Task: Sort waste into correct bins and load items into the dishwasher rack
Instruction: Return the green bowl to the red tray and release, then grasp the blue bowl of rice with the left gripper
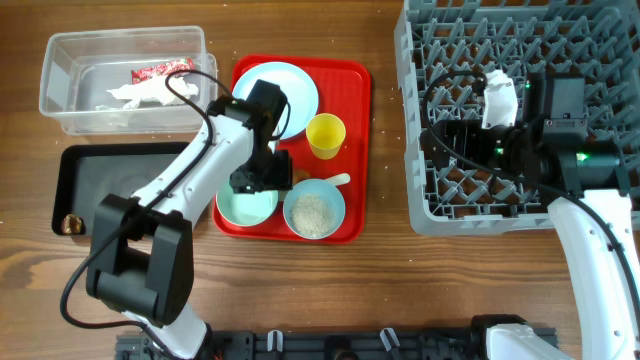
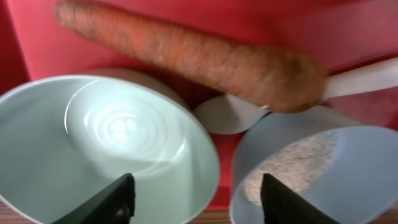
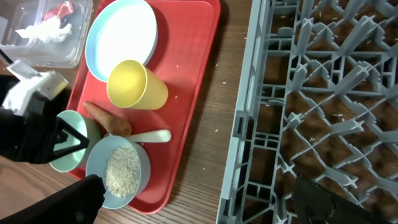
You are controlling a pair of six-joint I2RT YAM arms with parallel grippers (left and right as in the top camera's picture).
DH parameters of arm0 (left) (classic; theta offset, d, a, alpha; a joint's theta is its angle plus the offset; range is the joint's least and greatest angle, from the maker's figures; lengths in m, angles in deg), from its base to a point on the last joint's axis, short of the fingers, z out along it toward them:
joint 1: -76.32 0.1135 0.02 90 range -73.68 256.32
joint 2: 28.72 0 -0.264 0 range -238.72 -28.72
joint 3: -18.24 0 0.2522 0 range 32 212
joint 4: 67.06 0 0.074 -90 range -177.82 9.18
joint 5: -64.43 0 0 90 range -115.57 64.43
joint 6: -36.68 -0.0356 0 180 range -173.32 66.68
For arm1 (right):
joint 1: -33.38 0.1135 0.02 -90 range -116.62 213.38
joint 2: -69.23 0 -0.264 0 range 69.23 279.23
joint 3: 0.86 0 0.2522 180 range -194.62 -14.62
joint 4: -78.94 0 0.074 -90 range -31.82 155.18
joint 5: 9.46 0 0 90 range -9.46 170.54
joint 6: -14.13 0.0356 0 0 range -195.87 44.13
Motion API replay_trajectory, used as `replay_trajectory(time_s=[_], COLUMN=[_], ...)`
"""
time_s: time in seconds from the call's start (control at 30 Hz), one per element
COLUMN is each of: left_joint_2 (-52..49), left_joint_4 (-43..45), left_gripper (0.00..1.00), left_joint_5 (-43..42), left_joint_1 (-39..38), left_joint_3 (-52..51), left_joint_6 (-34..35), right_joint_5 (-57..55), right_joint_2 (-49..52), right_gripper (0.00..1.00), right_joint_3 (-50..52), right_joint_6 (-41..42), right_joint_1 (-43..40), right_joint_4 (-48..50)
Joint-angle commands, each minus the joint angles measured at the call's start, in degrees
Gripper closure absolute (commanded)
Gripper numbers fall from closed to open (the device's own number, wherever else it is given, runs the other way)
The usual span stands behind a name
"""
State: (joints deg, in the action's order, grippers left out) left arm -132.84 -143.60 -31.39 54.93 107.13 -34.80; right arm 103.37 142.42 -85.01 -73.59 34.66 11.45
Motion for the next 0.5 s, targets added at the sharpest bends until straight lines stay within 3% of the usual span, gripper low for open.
replay_trajectory(time_s=[0.0, 0.17, 0.47], left_joint_2=[0.8, 1.3, 1.3], left_joint_4=[-1.2, -1.8, 2.7], left_gripper=[0.33, 0.26, 0.26], left_joint_5=[0.1, 0.1, 0.2], left_joint_1=[-1.6, -5.7, -15.3], left_joint_3=[5.0, 5.2, 5.2], left_joint_6=[-0.3, -0.3, -0.4], right_joint_5=[-0.9, -0.8, -0.8], right_joint_2=[0.5, 0.5, 0.5], right_gripper=[0.00, 0.00, 0.00], right_joint_3=[0.0, 0.0, 0.0], right_joint_6=[-0.7, -0.6, -0.6], right_joint_1=[-0.2, -0.2, -0.2], right_joint_4=[0.2, 0.1, 0.5])
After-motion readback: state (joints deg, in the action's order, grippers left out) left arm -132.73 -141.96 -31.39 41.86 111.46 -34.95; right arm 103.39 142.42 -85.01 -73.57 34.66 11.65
